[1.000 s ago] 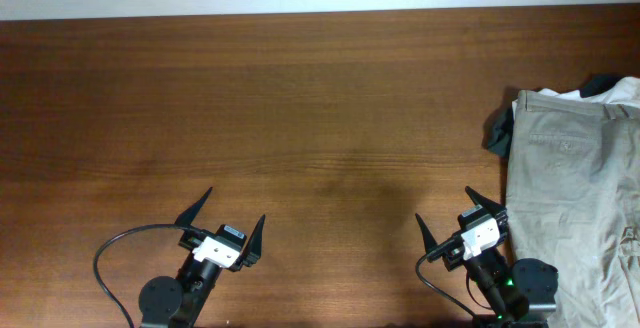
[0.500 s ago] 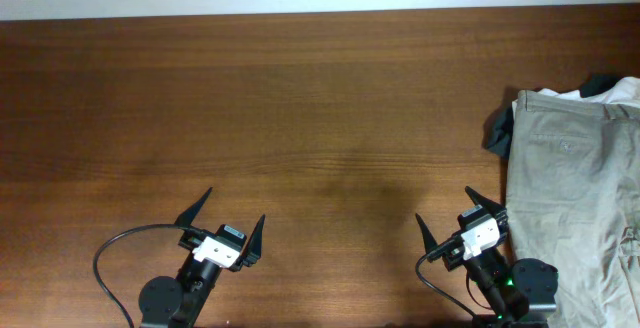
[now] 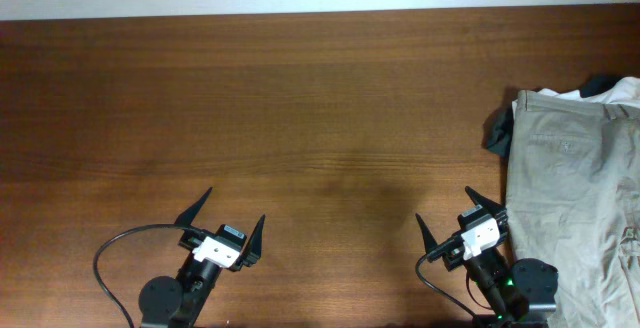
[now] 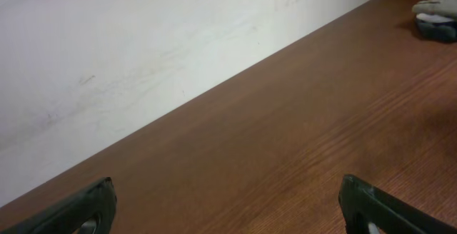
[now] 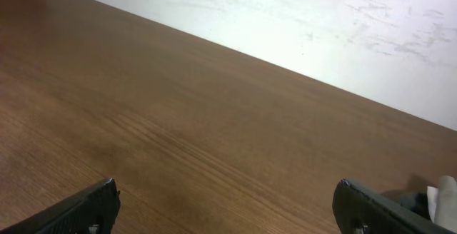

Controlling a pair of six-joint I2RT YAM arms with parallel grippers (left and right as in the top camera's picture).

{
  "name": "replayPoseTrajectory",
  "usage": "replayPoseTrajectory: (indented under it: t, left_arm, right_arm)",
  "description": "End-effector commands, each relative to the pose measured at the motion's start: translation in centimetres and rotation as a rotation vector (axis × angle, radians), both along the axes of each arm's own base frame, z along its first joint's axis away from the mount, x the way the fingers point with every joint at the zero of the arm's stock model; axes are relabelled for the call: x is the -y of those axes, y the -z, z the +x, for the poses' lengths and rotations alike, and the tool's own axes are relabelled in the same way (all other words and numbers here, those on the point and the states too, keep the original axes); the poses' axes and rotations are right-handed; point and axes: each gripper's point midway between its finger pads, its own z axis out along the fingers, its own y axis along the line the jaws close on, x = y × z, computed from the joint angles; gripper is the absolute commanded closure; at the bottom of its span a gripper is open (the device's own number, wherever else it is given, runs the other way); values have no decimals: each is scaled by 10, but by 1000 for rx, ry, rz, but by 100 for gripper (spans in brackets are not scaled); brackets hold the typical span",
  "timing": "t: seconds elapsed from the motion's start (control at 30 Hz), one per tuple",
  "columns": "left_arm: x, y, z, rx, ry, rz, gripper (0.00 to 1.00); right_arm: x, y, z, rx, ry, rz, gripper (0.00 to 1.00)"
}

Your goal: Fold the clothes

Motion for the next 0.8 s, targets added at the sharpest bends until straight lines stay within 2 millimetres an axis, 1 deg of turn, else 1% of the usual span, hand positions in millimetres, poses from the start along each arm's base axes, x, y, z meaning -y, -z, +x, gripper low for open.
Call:
replayPoseTrajectory:
  t: [0.0, 0.03, 0.07, 0.13, 0.17, 0.27, 0.33, 0.37, 0.43, 0.47, 0.5, 0.53, 0.57, 0.63, 0.7, 0.77]
  left_arm:
    - [-1, 2, 1, -8, -11, -4, 1]
    - [-1, 2, 1, -8, -11, -4, 1]
    - [-4, -2, 2, 18, -29, 18, 1]
    - [-6, -12, 3, 64, -37, 17, 1]
    - [-6, -14, 3, 72, -37, 15, 1]
    - [-2, -13, 1, 67, -14, 15, 1]
    - [-2, -1, 1, 15, -14, 22, 1]
    - [-2, 2, 1, 2, -13, 24, 1]
    - [-1, 2, 0, 5, -4, 23, 1]
    - [2, 2, -1, 6, 14, 22, 1]
    - [4, 1, -2, 8, 25, 20, 1]
    - [6, -4, -2, 26, 37, 16, 1]
    - [7, -15, -3, 64, 42, -4, 1]
    - [4, -38, -4, 123, 26, -16, 1]
    - [2, -55, -6, 83, 18, -61, 1]
    - [3, -70, -2, 3, 16, -54, 1]
  right_arm:
    - [0, 3, 0, -9, 0, 8, 1]
    - [0, 3, 0, -8, 1, 8, 1]
    - [0, 2, 0, -5, 1, 8, 1]
    - [-1, 2, 0, -6, -6, 10, 1]
    - [-2, 2, -1, -7, -12, 14, 1]
    - [-2, 2, -1, -6, -12, 13, 1]
    - [-2, 2, -1, -7, -11, 13, 1]
    - [-2, 2, -1, -7, -11, 13, 1]
    - [-3, 2, -1, -6, -14, 14, 1]
    - [-4, -2, -1, 9, -24, 18, 1]
    - [-6, -10, -1, 25, -27, 54, 1]
    - [-5, -23, 0, 41, -18, 128, 1]
    - [-5, -34, 0, 45, -11, 201, 1]
    - [-4, -42, 0, -4, 9, 313, 2]
    - [-4, -50, 3, -65, 22, 359, 1]
    - [-4, -66, 12, -141, 36, 360, 1]
